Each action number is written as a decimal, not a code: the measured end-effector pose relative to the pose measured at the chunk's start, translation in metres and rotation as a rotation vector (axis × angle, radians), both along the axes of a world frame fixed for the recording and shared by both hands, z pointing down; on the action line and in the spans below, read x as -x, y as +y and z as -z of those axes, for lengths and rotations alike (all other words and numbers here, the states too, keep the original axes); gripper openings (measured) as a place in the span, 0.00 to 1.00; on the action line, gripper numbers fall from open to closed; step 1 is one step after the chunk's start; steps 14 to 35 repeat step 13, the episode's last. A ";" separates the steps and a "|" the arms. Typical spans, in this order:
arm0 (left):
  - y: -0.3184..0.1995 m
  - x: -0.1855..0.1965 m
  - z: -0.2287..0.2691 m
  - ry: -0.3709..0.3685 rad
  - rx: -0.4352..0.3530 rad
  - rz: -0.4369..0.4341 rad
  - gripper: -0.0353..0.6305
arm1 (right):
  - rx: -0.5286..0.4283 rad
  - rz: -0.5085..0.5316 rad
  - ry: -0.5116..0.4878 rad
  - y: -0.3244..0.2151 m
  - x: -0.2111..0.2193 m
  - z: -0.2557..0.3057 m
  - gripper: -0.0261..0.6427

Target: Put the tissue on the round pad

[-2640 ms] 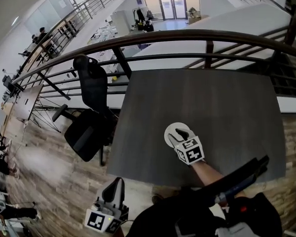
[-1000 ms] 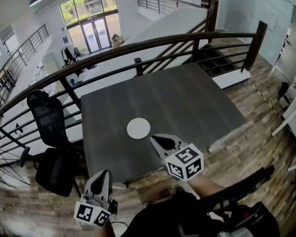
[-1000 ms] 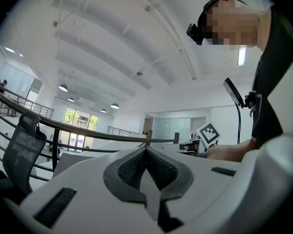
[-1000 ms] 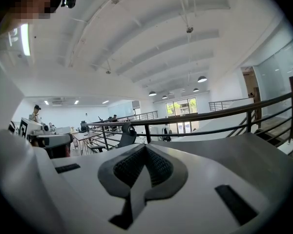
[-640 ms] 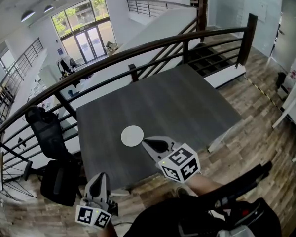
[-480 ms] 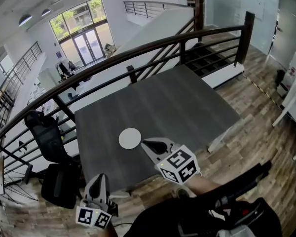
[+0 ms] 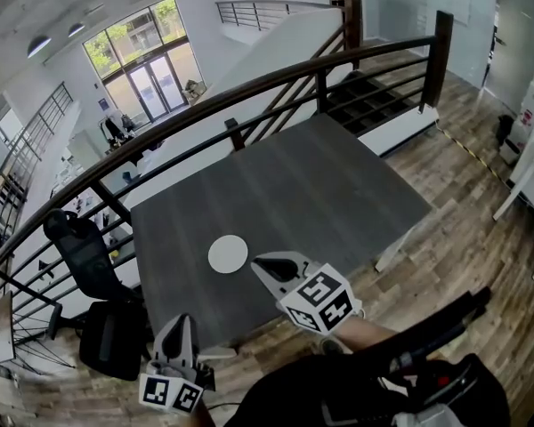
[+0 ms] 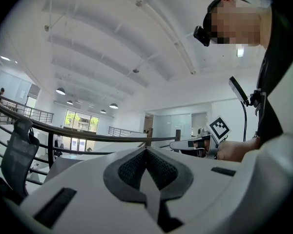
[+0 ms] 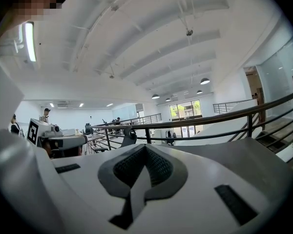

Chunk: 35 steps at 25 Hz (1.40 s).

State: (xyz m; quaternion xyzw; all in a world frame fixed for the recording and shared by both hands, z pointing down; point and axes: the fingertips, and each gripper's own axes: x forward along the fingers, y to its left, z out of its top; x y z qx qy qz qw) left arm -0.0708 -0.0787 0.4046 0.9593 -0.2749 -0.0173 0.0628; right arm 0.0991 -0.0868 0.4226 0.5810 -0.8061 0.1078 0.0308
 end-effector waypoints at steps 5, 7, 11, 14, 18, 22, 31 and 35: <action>0.003 -0.006 -0.001 -0.008 0.006 0.005 0.06 | -0.002 0.010 -0.008 0.001 -0.005 -0.002 0.04; 0.005 -0.009 0.000 -0.012 0.004 0.002 0.06 | -0.005 0.007 -0.014 0.001 -0.007 -0.002 0.04; 0.008 -0.013 0.000 -0.012 0.003 0.005 0.06 | -0.004 0.008 -0.018 0.003 -0.013 -0.004 0.04; 0.009 -0.013 -0.001 -0.013 0.004 0.009 0.06 | 0.000 0.013 -0.018 0.003 -0.014 -0.005 0.04; 0.009 -0.013 -0.001 -0.013 0.004 0.009 0.06 | 0.000 0.013 -0.018 0.003 -0.014 -0.005 0.04; 0.009 -0.013 -0.001 -0.013 0.004 0.009 0.06 | 0.000 0.013 -0.018 0.003 -0.014 -0.005 0.04; 0.009 -0.013 -0.001 -0.013 0.004 0.009 0.06 | 0.000 0.013 -0.018 0.003 -0.014 -0.005 0.04; 0.009 -0.013 -0.001 -0.013 0.004 0.009 0.06 | 0.000 0.013 -0.018 0.003 -0.014 -0.005 0.04</action>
